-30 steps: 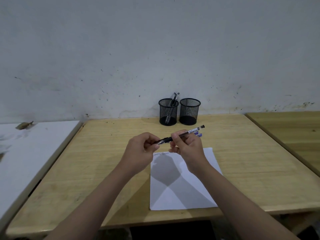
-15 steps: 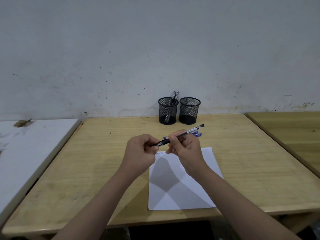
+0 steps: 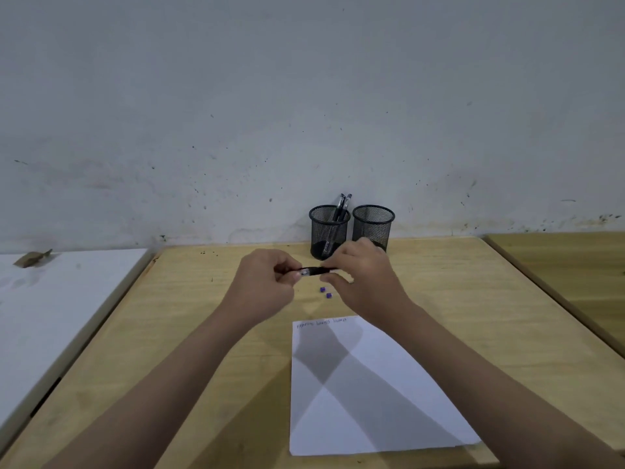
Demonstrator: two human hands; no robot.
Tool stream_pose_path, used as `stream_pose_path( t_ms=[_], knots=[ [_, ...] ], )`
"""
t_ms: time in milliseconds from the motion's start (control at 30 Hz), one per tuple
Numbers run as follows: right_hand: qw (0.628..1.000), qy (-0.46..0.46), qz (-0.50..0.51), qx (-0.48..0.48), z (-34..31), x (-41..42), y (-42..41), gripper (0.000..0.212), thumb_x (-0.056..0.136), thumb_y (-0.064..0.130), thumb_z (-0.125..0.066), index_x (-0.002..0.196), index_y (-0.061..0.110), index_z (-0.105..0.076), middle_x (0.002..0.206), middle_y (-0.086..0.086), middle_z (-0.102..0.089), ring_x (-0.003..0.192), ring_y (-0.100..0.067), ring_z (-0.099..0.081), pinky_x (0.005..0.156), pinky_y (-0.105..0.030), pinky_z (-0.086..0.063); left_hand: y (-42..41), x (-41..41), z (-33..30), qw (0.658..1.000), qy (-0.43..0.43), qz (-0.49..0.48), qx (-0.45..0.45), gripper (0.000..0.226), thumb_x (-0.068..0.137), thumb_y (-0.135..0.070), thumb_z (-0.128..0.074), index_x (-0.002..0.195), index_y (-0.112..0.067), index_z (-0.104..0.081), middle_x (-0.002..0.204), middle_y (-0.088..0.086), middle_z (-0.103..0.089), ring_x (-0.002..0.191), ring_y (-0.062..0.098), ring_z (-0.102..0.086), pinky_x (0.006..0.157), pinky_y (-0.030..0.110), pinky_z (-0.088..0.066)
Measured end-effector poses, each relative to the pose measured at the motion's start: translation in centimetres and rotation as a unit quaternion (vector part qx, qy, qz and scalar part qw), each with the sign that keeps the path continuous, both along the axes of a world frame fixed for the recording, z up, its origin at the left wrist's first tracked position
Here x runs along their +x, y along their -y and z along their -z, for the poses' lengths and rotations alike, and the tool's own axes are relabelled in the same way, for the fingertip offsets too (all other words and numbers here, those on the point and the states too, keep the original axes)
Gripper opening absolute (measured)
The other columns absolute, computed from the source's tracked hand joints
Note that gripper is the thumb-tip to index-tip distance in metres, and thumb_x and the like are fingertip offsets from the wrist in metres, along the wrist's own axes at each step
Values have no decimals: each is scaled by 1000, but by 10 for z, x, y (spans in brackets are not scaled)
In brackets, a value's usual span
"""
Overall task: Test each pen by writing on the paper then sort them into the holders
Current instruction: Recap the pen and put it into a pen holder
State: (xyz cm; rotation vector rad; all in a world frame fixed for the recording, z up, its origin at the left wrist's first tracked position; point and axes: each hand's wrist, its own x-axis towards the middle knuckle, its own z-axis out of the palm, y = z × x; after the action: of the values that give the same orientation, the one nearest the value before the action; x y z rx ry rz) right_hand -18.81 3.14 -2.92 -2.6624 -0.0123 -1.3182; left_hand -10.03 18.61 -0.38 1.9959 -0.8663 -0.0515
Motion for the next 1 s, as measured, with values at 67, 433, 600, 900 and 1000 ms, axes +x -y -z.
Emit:
stream_pose_path(
  t_ms=[67,433,600,900,1000],
  knots=[
    [997,-10,1,-73,-7,8,7,11,67,20,-71,75,13,-73,68,0,-66,65,-27,-61,60,-36,-47,6,8,-6,1000,5,26,12,9,81,-5,-64,81,-11,-70,57,-6,-58,44,-1,-49,44,5,-34],
    [980,101,-31,168,-83,49,85,58,83,0,-60,135,11,-38,73,1,-57,65,-3,-59,67,-18,-52,76,68,11,998,26,-11,-64,47,82,-28,-65,123,-12,-52,115,3,-59,97,11,-58,80,22,-43],
    [956,123,-9,265,-87,89,110,56,81,1,-65,129,14,-40,70,3,-57,59,1,-59,60,-8,-46,116,92,29,999,39,-23,-22,65,83,-41,-61,135,-9,-38,133,9,-47,122,23,-47,101,43,-43],
    [961,-35,83,263,-24,119,130,39,80,10,-65,116,13,-51,62,7,-58,66,-20,-63,69,-45,-56,151,111,43,992,107,-60,-37,44,83,-42,-60,109,-5,-61,107,9,-59,100,18,-54,78,15,-33],
    [962,-56,122,237,-17,119,132,38,81,17,-63,118,14,-55,81,-1,-65,83,-24,-63,77,-48,-53,150,111,42,991,115,-62,-36,44,82,-40,-62,100,0,-63,104,13,-60,99,22,-54,77,22,-35]
  ],
)
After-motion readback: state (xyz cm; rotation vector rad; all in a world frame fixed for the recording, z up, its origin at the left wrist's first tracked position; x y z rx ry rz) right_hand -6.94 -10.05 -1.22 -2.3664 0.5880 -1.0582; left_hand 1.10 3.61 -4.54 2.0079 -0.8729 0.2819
